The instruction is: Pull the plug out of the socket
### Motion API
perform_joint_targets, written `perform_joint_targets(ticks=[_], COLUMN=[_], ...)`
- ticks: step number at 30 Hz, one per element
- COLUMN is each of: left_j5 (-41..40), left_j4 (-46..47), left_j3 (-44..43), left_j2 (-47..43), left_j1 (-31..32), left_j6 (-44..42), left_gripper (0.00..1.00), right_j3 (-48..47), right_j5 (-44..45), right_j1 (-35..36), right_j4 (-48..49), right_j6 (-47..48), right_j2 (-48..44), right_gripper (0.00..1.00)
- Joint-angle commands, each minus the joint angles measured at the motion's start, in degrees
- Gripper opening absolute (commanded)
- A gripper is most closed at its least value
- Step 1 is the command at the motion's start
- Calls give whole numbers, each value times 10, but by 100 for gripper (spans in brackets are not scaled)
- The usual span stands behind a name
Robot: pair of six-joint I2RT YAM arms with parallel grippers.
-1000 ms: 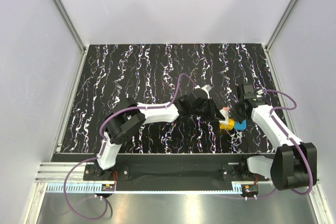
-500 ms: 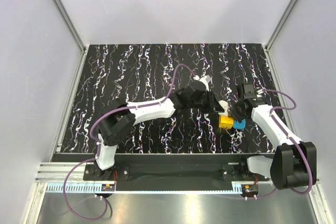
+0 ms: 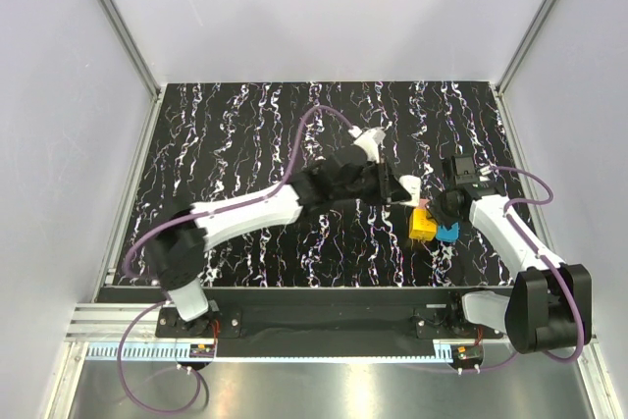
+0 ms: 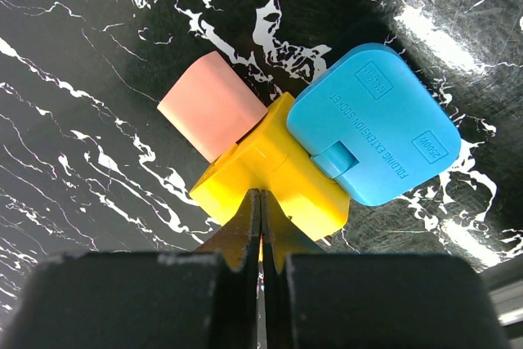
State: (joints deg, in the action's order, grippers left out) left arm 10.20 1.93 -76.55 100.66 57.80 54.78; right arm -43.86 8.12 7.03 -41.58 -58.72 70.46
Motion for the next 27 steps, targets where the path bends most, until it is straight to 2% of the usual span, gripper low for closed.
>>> perform_joint_targets(ticks=[1, 6, 10, 14, 18, 22, 27], left_j5=[-31, -99, -140, -150, -228, -269, -313], left_j4=[-35, -161, -241, -365, -460, -455, -454], left_j3=[42, 135, 230, 264, 263, 300, 318], left_j2=[-97, -211, -328, -366, -383, -437, -436], left_j1=[0, -23, -90, -187, -201, -201, -202], left_j6=[-74, -117, -113, -119, -128, -90, -82], left_gripper=[0, 0, 0, 0, 0, 0, 0], right_j3=[48, 54, 55, 46, 41, 38, 32], right_j5=[51, 60, 52, 43, 56, 34, 30], right_j1=[1, 1, 1, 0, 1, 1, 0], right_j4=[-76, -70, -63, -72, -73, -74, -81], right_j6=[26, 26, 45, 56, 62, 68, 71], right_j2=[48, 32, 21, 18, 21, 29, 42], right_gripper=[0, 0, 0, 0, 0, 0, 0])
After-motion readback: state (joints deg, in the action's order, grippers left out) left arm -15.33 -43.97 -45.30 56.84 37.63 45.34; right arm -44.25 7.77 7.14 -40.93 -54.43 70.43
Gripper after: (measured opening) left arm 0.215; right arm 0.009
